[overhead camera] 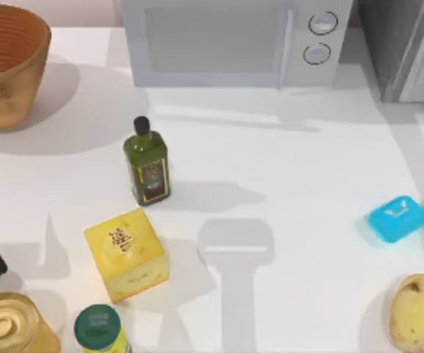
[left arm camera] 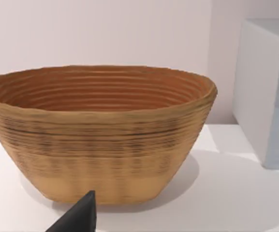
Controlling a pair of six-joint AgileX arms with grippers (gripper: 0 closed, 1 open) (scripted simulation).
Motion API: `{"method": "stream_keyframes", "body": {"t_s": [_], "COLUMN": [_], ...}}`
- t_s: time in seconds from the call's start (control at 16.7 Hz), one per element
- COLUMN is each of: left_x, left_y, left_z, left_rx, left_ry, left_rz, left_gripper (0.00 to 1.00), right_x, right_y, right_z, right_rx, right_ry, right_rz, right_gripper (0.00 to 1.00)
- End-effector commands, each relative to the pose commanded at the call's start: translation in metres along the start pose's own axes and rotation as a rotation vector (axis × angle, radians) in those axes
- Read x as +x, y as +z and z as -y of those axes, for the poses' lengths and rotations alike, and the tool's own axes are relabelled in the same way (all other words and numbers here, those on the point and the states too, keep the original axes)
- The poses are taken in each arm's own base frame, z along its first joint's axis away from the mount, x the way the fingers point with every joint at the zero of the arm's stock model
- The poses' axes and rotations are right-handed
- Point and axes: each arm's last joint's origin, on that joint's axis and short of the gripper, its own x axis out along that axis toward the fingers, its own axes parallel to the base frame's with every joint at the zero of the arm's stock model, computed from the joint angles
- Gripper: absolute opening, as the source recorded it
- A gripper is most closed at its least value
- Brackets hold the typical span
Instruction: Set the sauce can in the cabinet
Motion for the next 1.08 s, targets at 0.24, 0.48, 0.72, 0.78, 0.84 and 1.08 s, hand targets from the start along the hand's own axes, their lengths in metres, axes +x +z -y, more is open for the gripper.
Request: {"method": "stream_keyframes", "body": {"t_s": [0.24,0.48,0.72,0.78,0.84,1.08], "left_x": [0.0,0.0,0.0,0.0,0.0,0.0], "left_y": [0.0,0.0,0.0,0.0,0.0,0.0], "left_z": [0.0,0.0,0.0,0.0,0.0,0.0], "left_rx": [0.0,0.0,0.0,0.0,0.0,0.0], "left_ry": [0.0,0.0,0.0,0.0,0.0,0.0], "left_rz": [0.0,0.0,0.0,0.0,0.0,0.0], "left_gripper": [1.0,1.0,1.0,1.0,1.0,1.0], "right_x": [0.0,0.0,0.0,0.0,0.0,0.0], "right_y": [0.0,0.0,0.0,0.0,0.0,0.0], "right_z": [0.0,0.0,0.0,0.0,0.0,0.0], "right_rx": [0.0,0.0,0.0,0.0,0.0,0.0], "right_ry": [0.0,0.0,0.0,0.0,0.0,0.0], "right_rz": [0.0,0.0,0.0,0.0,0.0,0.0], "right_gripper": [0.3,0.6,0.9,0.98,1.0,1.0]}}
